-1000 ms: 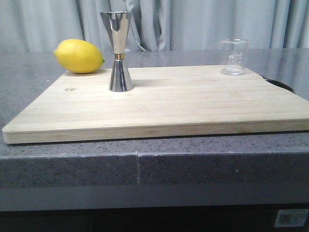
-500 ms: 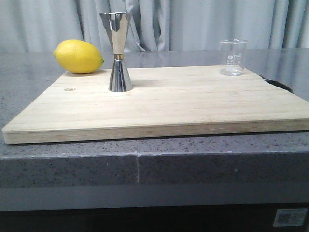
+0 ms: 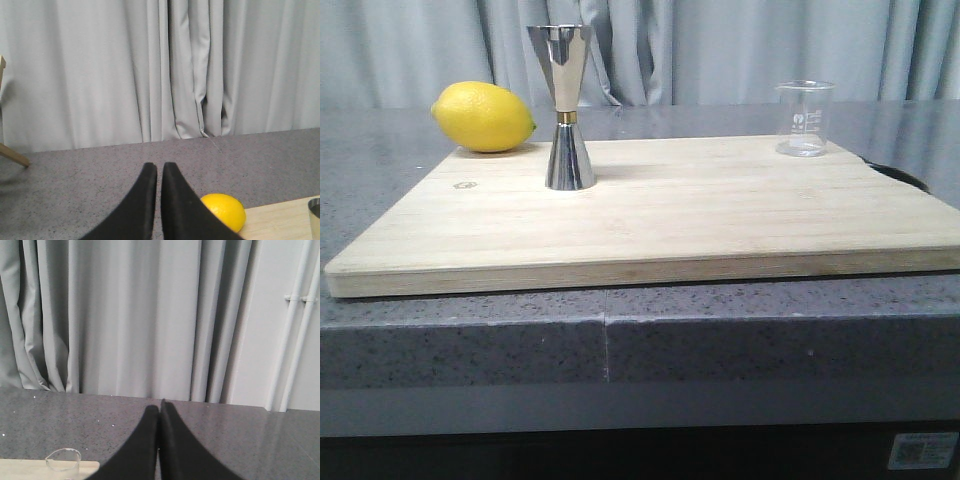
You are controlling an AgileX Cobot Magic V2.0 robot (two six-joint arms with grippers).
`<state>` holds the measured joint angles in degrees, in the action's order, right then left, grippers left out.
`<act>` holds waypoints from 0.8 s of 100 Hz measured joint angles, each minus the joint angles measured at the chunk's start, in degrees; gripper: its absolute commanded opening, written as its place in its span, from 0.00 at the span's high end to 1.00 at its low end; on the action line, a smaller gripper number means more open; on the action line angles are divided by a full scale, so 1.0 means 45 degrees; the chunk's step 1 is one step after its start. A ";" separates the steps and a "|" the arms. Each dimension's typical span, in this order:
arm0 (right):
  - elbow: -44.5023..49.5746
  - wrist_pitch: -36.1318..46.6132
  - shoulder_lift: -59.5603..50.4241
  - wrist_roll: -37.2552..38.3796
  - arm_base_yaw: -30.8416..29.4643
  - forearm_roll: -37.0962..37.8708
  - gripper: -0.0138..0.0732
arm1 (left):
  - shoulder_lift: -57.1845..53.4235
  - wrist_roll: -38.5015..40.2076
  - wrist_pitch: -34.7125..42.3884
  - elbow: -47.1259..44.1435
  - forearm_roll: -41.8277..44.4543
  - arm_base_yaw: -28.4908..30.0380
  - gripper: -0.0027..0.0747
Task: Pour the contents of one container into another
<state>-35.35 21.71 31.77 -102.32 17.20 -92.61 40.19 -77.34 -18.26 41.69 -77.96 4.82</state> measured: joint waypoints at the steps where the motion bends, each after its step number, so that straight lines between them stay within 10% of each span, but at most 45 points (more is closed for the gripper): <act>1: 0.0000 -0.0012 0.0000 0.0000 0.0000 0.0000 0.92 | 0.0000 0.0000 0.0000 0.0000 0.0029 0.0000 0.99; 43: 0.1104 -0.1059 -0.0215 -0.0625 0.0000 0.0000 0.92 | -0.0033 -0.0556 0.0000 -0.1651 -0.0145 0.0000 0.99; 80: 0.3101 -0.1059 -0.2368 -0.0625 0.0000 -0.0176 0.92 | -0.2460 -0.4375 0.0178 -0.4478 -0.4255 0.0000 0.99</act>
<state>-21.40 16.94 21.11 -105.13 17.20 -93.41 29.12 -97.03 -17.46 21.54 -97.11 4.82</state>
